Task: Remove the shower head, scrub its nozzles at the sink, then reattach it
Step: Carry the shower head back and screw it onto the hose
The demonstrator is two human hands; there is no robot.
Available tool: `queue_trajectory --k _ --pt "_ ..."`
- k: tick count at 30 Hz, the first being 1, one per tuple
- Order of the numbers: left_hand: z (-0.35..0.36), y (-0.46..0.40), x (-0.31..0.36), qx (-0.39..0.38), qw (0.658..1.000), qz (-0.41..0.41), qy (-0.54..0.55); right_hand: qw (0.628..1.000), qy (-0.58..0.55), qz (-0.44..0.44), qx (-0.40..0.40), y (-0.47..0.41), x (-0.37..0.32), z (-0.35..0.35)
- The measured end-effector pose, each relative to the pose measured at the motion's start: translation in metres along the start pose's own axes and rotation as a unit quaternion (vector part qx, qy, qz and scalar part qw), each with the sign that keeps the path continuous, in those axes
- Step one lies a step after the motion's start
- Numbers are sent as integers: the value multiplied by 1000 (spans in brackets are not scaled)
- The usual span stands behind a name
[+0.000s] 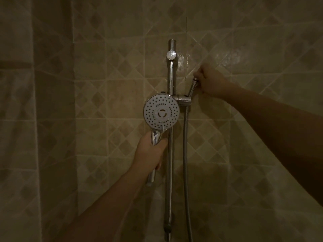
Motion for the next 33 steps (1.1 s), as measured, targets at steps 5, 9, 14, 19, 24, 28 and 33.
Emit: queue_trajectory --k 5,9,14,19,24,28,33 --pt "-4 8 1 -1 1000 -5 -3 999 21 1 42 2 0 1" --pt "-7 12 2 5 1000 -2 -10 999 39 6 -19 23 15 8" --pt "-7 24 0 1 1000 -8 16 995 -69 41 58 66 33 42" --pt "3 56 -21 5 998 -44 34 975 -185 113 45 129 40 96" --pt "14 104 -54 20 994 -95 59 952 -216 185 -113 198 44 157" --pt "21 152 -87 46 979 -169 101 931 -252 210 -164 269 41 206" --pt "25 208 -127 102 936 -280 187 924 -235 218 -210 369 30 267"
Point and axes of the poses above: each hand's wrist, its own y-axis away from the middle knuckle, its own z-axis out of the palm, x = y × z, the point moved 1 cm from there along -y, towards the middle knuckle, and after that the axes turned 11 degrees about -x, right-handed, at the moved point
